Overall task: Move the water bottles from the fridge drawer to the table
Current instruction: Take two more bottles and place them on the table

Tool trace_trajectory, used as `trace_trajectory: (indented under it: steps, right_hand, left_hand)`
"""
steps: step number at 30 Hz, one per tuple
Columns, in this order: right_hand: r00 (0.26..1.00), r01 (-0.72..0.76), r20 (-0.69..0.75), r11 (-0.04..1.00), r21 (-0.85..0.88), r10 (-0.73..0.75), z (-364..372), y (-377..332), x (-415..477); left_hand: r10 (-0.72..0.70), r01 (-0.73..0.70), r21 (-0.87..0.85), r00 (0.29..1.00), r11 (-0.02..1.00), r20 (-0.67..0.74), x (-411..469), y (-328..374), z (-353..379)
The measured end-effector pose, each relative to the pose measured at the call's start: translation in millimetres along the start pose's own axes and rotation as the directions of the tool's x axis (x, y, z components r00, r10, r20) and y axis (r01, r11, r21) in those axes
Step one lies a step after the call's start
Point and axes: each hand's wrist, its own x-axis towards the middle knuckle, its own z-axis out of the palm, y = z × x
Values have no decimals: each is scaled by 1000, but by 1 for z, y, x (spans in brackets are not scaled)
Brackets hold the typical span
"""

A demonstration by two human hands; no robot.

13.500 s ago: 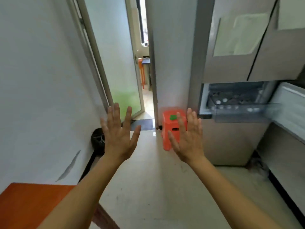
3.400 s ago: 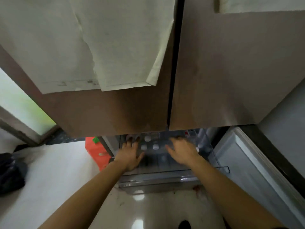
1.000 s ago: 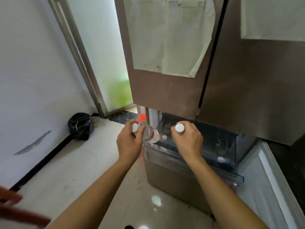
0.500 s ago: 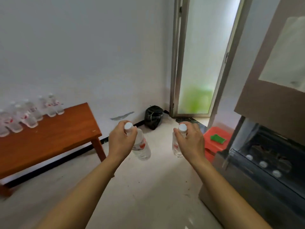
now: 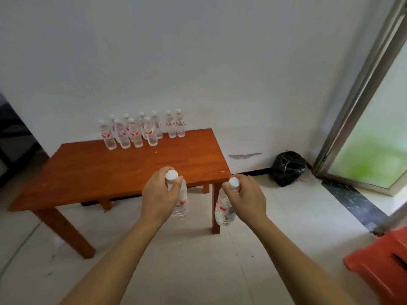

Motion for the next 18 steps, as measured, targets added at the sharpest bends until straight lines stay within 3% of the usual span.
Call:
trace_trajectory:
  steps: [8, 18]
  right_hand:
    - [984, 123, 126, 992, 21, -125, 138, -56, 100]
    - [971, 141, 194, 990, 14, -141, 256, -90, 317]
  left_hand:
    - [-152, 158, 80, 986, 984, -76, 80, -115, -8]
    - [-170, 185, 133, 978, 974, -121, 295, -199, 45]
